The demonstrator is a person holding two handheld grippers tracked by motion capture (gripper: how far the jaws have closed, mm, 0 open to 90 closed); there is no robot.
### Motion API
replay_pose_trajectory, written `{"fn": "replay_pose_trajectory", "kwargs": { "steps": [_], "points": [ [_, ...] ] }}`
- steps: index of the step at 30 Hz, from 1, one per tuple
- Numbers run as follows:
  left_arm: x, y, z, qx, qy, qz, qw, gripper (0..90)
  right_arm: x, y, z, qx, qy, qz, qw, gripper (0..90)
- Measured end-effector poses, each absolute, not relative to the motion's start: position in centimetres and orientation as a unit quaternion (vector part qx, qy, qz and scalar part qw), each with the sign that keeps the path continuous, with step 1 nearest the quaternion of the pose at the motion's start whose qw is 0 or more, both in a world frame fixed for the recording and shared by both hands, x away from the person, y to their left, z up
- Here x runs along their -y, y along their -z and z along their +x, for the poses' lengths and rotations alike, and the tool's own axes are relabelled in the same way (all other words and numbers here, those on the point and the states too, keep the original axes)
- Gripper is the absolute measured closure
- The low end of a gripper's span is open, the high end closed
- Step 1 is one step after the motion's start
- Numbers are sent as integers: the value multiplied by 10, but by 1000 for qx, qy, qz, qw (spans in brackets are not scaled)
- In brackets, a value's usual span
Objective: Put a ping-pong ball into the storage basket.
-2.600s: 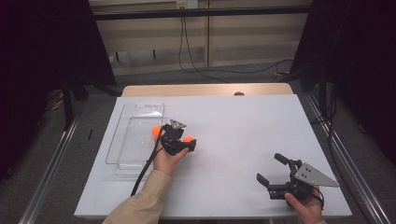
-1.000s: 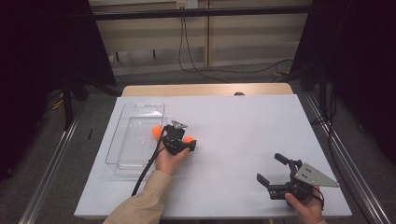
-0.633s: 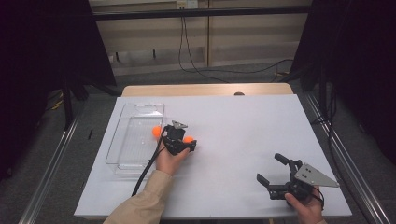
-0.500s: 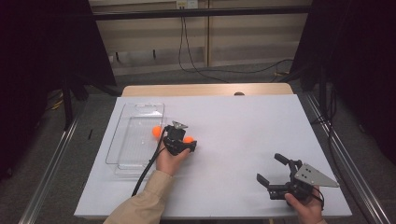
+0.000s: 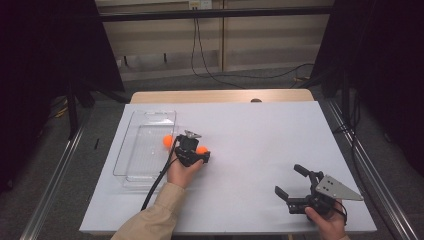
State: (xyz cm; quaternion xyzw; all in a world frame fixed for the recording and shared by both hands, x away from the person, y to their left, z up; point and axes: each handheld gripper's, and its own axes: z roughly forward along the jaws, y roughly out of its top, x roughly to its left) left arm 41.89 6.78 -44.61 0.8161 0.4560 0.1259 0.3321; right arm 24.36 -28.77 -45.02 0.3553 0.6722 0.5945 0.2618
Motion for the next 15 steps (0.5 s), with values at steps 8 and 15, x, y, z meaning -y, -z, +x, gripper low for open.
{"fn": "replay_pose_trajectory", "kwargs": {
  "steps": [8, 15],
  "points": [
    [-68, 446, 419, -458, -124, 816, 331, 428, 288, 450, 243, -673, -594, 354, 263, 26],
    [-68, 446, 419, -460, -121, 815, 332, 435, 288, 450, 243, -672, -594, 354, 263, 26]
  ]
}}
